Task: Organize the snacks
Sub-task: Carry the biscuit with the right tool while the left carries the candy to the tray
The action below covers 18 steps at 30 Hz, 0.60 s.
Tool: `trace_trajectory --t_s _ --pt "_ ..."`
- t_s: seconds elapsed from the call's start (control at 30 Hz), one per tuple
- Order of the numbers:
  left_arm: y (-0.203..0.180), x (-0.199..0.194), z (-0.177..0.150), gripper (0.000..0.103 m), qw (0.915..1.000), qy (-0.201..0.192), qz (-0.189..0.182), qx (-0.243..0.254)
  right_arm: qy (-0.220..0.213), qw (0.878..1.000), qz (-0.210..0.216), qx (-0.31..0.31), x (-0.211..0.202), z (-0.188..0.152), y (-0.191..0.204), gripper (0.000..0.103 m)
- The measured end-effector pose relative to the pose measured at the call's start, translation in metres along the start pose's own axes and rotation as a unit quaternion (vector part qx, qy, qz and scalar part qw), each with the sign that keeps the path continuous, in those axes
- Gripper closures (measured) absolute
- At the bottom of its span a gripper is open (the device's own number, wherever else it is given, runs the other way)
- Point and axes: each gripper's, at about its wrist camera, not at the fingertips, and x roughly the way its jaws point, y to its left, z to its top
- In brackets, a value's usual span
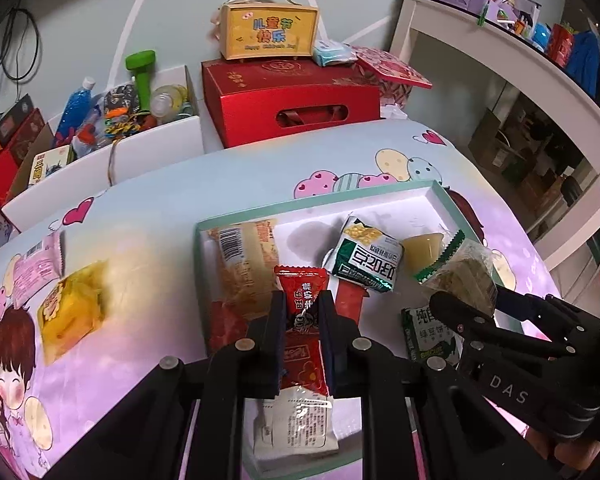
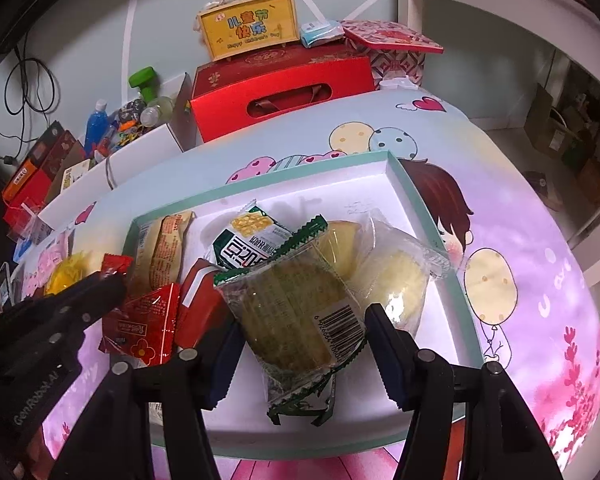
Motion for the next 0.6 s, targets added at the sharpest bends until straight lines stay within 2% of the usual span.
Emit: trace_trajectory --t_s 0.4,0.47,0.6 --pt "-0.0073 0.0095 0.0003 0.086 0.9999 0.01 -0.004 0.006 0.008 1.0 0.006 -0.009 0.0054 0.0009 0.0026 0.039" --pt "-0.0087 0.009 0.0001 0.084 0.9999 0.012 -0.002 0.009 0.008 1.0 0.007 -0.009 0.0055 0.0009 0.003 0.039" --pt "-0.0083 0.0068 -0.0001 0.071 0.9999 0.013 0.003 0.008 0.009 1.0 0.007 -0.01 0.0062 0.0011 0.0038 0.038"
